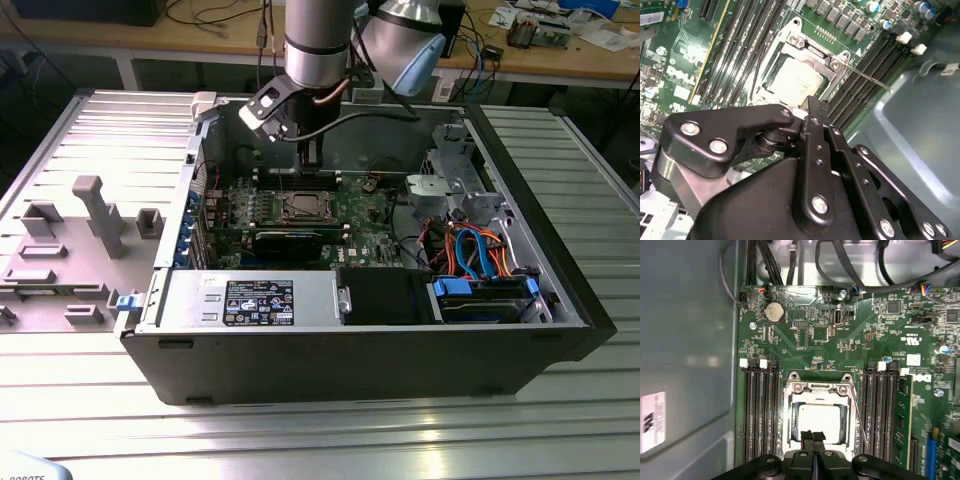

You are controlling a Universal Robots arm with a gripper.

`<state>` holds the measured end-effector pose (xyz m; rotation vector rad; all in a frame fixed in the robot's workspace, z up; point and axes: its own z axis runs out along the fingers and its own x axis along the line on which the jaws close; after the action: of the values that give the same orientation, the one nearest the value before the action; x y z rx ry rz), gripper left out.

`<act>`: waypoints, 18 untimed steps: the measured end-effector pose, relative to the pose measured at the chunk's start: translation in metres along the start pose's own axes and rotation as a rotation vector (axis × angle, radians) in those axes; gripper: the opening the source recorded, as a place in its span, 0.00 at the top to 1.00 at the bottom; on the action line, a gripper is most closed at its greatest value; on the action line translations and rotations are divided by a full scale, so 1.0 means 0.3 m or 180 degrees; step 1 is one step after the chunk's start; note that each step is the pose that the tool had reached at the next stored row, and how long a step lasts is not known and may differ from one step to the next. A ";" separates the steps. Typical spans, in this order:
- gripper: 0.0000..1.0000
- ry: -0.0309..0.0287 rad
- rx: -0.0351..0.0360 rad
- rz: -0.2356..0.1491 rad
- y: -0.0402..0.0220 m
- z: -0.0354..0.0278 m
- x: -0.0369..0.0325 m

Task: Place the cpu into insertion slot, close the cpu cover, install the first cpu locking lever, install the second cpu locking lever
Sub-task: 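Install the first cpu locking lever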

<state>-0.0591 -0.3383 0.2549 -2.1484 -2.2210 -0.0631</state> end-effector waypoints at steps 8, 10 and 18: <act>0.89 0.0000 0.0000 0.0000 -0.001 -0.076 0.005; 0.89 0.0000 0.0000 0.0000 -0.001 -0.085 0.006; 0.89 -0.0001 0.0000 -0.0001 -0.001 -0.109 0.007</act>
<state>-0.0591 -0.3383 0.2877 -2.1483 -2.2213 -0.0626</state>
